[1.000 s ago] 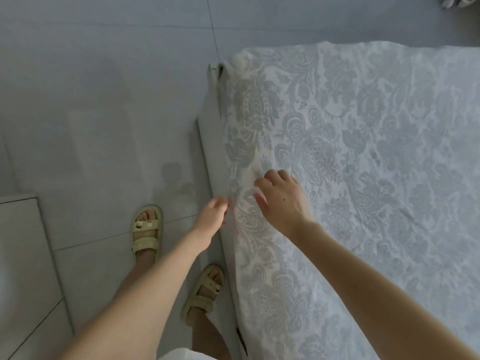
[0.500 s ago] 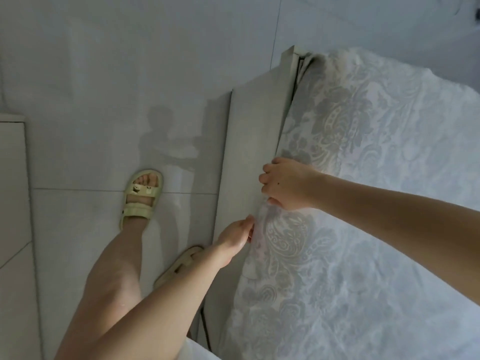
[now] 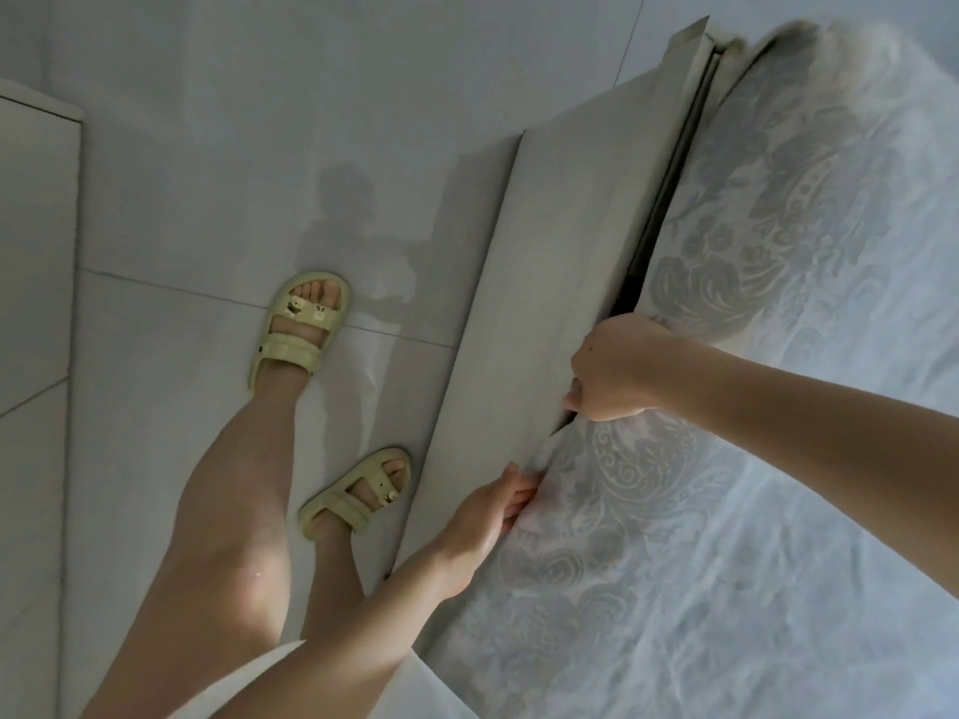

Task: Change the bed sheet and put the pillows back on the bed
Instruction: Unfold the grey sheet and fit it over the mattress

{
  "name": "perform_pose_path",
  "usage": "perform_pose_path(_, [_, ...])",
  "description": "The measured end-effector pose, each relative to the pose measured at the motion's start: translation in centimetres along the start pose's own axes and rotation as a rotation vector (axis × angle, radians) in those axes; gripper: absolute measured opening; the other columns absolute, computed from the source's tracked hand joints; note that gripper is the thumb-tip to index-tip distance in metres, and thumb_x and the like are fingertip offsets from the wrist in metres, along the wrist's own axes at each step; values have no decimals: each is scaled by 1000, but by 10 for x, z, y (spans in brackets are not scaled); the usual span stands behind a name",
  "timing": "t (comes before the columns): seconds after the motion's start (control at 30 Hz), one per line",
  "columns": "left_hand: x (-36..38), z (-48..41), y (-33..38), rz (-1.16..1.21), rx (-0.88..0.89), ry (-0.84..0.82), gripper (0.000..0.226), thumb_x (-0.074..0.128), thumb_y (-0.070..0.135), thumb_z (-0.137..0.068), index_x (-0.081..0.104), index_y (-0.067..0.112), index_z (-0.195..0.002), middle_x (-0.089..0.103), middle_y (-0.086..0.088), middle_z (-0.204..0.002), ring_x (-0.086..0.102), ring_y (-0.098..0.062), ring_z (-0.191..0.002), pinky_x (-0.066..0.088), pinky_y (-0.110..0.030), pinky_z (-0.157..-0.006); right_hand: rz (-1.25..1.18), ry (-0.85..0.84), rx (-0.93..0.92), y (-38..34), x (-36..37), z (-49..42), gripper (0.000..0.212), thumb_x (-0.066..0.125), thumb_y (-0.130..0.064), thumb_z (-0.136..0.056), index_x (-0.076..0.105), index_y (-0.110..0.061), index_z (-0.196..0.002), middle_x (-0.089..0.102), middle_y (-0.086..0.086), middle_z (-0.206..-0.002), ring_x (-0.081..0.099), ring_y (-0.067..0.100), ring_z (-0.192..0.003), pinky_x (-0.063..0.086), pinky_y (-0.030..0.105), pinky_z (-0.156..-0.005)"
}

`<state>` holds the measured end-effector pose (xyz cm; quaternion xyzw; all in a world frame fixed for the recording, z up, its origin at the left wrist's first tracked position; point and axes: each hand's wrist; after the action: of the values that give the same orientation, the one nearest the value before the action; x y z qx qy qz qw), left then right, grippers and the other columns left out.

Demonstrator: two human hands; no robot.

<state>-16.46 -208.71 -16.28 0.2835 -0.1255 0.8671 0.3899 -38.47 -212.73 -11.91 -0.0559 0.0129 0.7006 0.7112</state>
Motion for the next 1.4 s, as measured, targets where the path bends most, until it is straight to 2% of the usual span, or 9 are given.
perform_pose_path(0.13, [15, -8, -8, -104, 3, -74, 65, 18, 70, -91, 63, 33, -119, 65, 13, -117, 59, -3, -108, 43, -23, -99, 3, 39, 23, -1, 5, 9, 47, 26, -47, -99, 51, -13, -79, 48, -2, -80, 49, 19, -79, 36, 29, -66])
perform_pose_path(0.33, [40, -25, -4, 23, -27, -114, 81, 18, 85, -76, 43, 40, -138, 45, 9, -143, 43, -8, -130, 29, -33, -113, 107, 29, -26, -31, 12, 2, 55, 19, -49, -100, 60, -12, -105, 61, 8, -116, 55, 27, -110, 38, 34, -81])
perform_pose_path(0.57, [6, 1, -13, 138, 157, 115, 61, 13, 55, -98, 62, 20, -111, 64, 1, -118, 60, -14, -109, 46, -25, -91, 41, 79, 14, -59, 33, -11, 61, 15, -52, -99, 54, -11, -75, 64, 10, -105, 58, 27, -107, 41, 38, -93])
perform_pose_path(0.7, [-1, 12, -62, 231, 289, 365, 42, 29, 31, -104, 65, 11, -94, 68, -10, -100, 64, -21, -94, 50, -33, -88, 49, 131, 71, -64, 39, -7, 60, 17, -53, -99, 61, -12, -103, 61, 11, -119, 54, 29, -114, 38, 38, -97])
perform_pose_path(0.87, [15, 13, -96, 110, 283, 181, 38, 28, 37, -103, 65, 26, -104, 68, 11, -103, 63, 0, -94, 47, -13, -76, 43, 137, 180, -74, 40, -11, 63, 18, -58, -97, 56, -14, -123, 57, 8, -127, 52, 28, -118, 37, 38, -96])
perform_pose_path(0.97, [20, 5, -91, 76, 208, 58, 45, 24, 50, -101, 63, 29, -106, 68, 5, -110, 62, -8, -102, 47, -24, -93, 56, 266, 136, -81, 44, -6, 54, 18, -53, -99, 58, -16, -99, 64, 6, -110, 57, 24, -100, 34, 40, -97])
perform_pose_path(1.07, [25, -7, -92, 146, 129, -8, 50, 23, 55, -98, 64, 28, -105, 68, 5, -106, 63, -9, -97, 45, -26, -98, 65, 359, 34, -100, 62, 13, 49, 20, -46, -100, 62, -22, -109, 67, -1, -107, 56, 19, -106, 20, 42, -111])
perform_pose_path(1.27, [20, -16, -105, 161, 97, -23, 56, 27, 56, -98, 57, 21, -129, 60, 0, -129, 54, -13, -120, 34, -33, -111, 197, 125, -25, -136, 95, 11, 53, 19, -51, -98, 66, -26, -105, 67, -6, -109, 55, 17, -110, 27, 40, -107])
perform_pose_path(1.4, [12, -10, -113, 16, 121, -53, 57, 23, 58, -96, 57, 26, -127, 56, 2, -133, 50, -13, -124, 32, -33, -112, 154, -150, 95, -162, 93, -13, 67, 7, -54, -99, 55, -18, -128, 56, 3, -131, 48, 22, -123, 29, 35, -105])
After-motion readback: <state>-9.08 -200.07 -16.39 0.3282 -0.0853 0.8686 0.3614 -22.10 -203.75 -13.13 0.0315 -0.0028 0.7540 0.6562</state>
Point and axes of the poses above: each hand's wrist, its own z-axis away from the middle knuckle, its own x-axis out of the palm, y = z × x
